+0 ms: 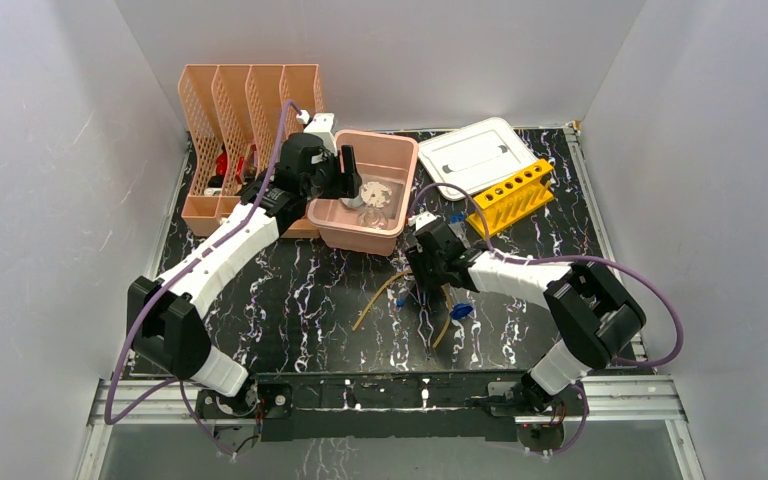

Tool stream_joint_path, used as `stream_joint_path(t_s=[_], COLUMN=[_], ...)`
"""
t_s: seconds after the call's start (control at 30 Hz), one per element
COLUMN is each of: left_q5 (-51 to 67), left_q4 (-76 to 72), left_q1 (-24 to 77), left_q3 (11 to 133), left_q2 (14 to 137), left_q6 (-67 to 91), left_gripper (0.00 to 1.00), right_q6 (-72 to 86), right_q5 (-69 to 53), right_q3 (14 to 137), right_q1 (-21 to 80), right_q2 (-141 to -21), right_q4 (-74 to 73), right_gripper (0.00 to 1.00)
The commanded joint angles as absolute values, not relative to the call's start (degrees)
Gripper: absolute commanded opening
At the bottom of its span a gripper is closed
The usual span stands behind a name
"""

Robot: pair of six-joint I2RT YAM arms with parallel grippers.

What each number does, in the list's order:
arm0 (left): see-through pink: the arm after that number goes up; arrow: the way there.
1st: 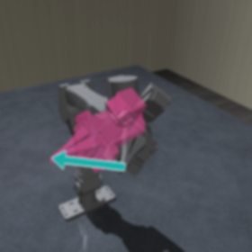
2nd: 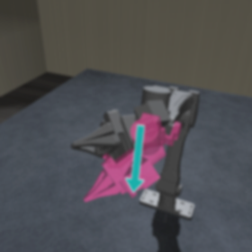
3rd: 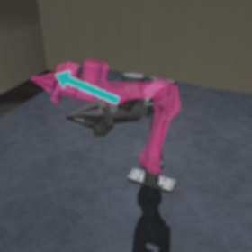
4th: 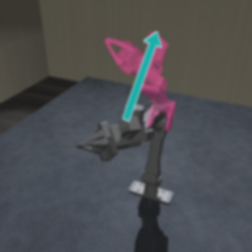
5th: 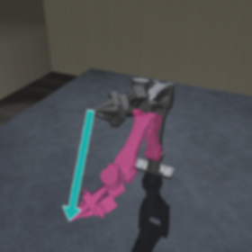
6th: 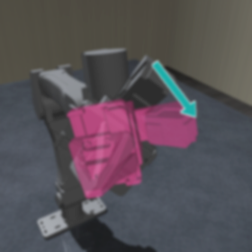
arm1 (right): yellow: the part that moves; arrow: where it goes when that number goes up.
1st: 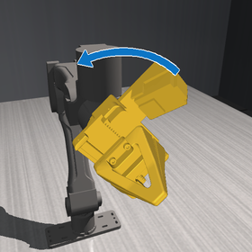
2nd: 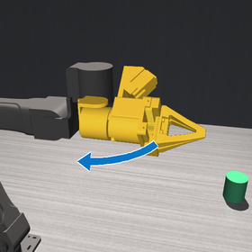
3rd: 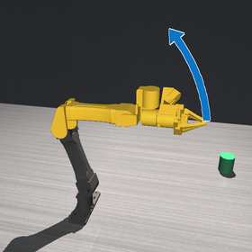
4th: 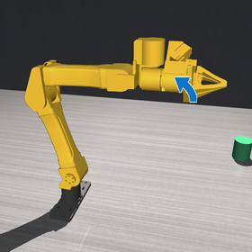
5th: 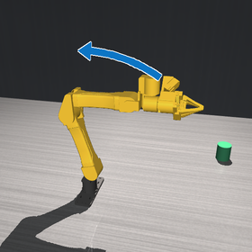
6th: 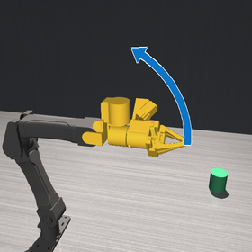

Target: Organize the chemistry lab equipment

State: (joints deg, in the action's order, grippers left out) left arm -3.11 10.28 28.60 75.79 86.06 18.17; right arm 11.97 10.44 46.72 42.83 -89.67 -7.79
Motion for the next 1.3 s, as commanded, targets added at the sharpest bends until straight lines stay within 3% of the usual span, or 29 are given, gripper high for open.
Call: stream_joint_path(t_s=[0.0, 0.4, 0.47, 0.6, 1.07, 1.27], left_q5=[-2.11, -2.08, -2.5, -2.9, -5.46, -5.88], left_q4=[9.58, 9.64, 10.01, 9.37, 8.62, 7.34], left_q1=[28.65, 28.65, 28.61, 28.65, 28.64, 28.62], left_q3=[75.85, 75.55, 74.82, 73.75, 72.51, 71.54], left_q2=[85.28, 85.23, 84.77, 84.5, 82.67, 81.36], left_q6=[18.02, 17.94, 17.67, 17.71, 18.98, 19.9], left_gripper=[0.59, 0.59, 0.59, 0.59, 0.59, 0.58], right_q6=[12.3, 11.59, 11.48, 12.17, 11.57, 9.85], right_q5=[12.7, 14.9, 14.49, 14.5, 4.54, 4.57], right_q3=[46.69, 48.27, 49.33, 49.97, 57.37, 65.67], right_q1=[42.7, 42.68, 42.67, 42.69, 42.56, 42.63], right_q2=[-86.86, -91.03, -92.59, -90.31, -73.15, -76.44], right_q4=[-8.18, -9.58, -10.55, -11.71, -9.06, -5.26], right_gripper=[0.56, 0.54, 0.43, 0.0, 0.0, 0.0])
